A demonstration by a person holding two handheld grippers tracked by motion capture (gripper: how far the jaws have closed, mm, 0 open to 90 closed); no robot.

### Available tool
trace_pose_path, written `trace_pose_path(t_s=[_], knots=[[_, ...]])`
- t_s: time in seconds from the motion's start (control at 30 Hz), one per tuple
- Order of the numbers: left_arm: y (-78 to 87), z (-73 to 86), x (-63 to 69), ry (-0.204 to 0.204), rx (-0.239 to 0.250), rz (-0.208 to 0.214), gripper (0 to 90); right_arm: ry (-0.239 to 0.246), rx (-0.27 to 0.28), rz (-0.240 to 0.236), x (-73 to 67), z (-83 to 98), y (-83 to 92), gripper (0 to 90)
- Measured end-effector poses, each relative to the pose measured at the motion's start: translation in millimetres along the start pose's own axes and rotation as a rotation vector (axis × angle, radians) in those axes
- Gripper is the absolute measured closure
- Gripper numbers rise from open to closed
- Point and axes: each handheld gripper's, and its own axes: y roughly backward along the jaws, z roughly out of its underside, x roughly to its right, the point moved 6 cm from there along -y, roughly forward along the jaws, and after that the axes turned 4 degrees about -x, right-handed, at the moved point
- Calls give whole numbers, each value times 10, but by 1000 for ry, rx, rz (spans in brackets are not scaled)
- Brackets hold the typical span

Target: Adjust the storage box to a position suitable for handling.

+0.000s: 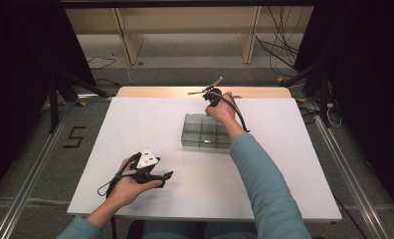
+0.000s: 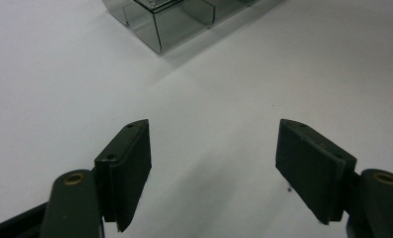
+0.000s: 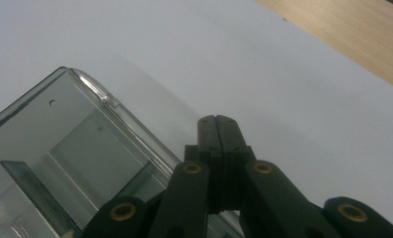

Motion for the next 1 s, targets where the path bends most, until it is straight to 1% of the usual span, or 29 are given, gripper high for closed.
trace_pose_path(t_s=[0.13, 0.17, 0.27, 0.3, 0.33, 0.47, 0.53, 0.57, 0.6, 0.63, 0.73, 0.83, 0.87, 0.97, 1.0], knots=[[2, 1, 0, -1, 0, 0, 301, 19, -26, -18, -65, 33, -19, 900], [3, 1, -1, -3, 0, 0, 301, 19, -26, -18, -65, 33, -19, 900], [2, 6, -4, -3, -2, 0, 301, 34, -39, -20, -122, 60, -13, 900], [2, 7, -2, 0, -2, 0, 301, 26, -46, -27, -142, 66, -3, 900], [4, 7, -3, -1, -2, 0, 301, 34, -44, -23, -145, 71, 0, 900], [9, 2, -3, 3, 1, -2, 301, 32, -51, -25, -174, 90, 18, 900], [13, 0, -5, 2, 2, -3, 301, 31, -54, -11, -188, 116, 34, 900], [15, 0, -6, 0, 1, -4, 301, 31, -54, -11, -188, 116, 34, 900], [16, 0, -6, 1, 2, -4, 301, 21, -60, -14, -199, 127, 45, 900], [15, 0, -4, 1, 1, -3, 301, 25, -56, -9, -200, 135, 47, 900], [14, 3, -3, -3, 0, -3, 302, 11, -60, 2, -208, 177, 79, 900], [13, 3, -1, -3, -1, -3, 302, 12, -66, -2, -209, 198, 93, 900], [13, 3, -1, -4, -2, -4, 302, 3, -76, -8, -219, 213, 102, 900], [15, 3, -1, -5, -2, -4, 302, 6, -85, -8, -217, 234, 114, 900], [16, 3, -2, -4, -1, -5, 302, 9, -79, -10, -221, 238, 113, 900]])
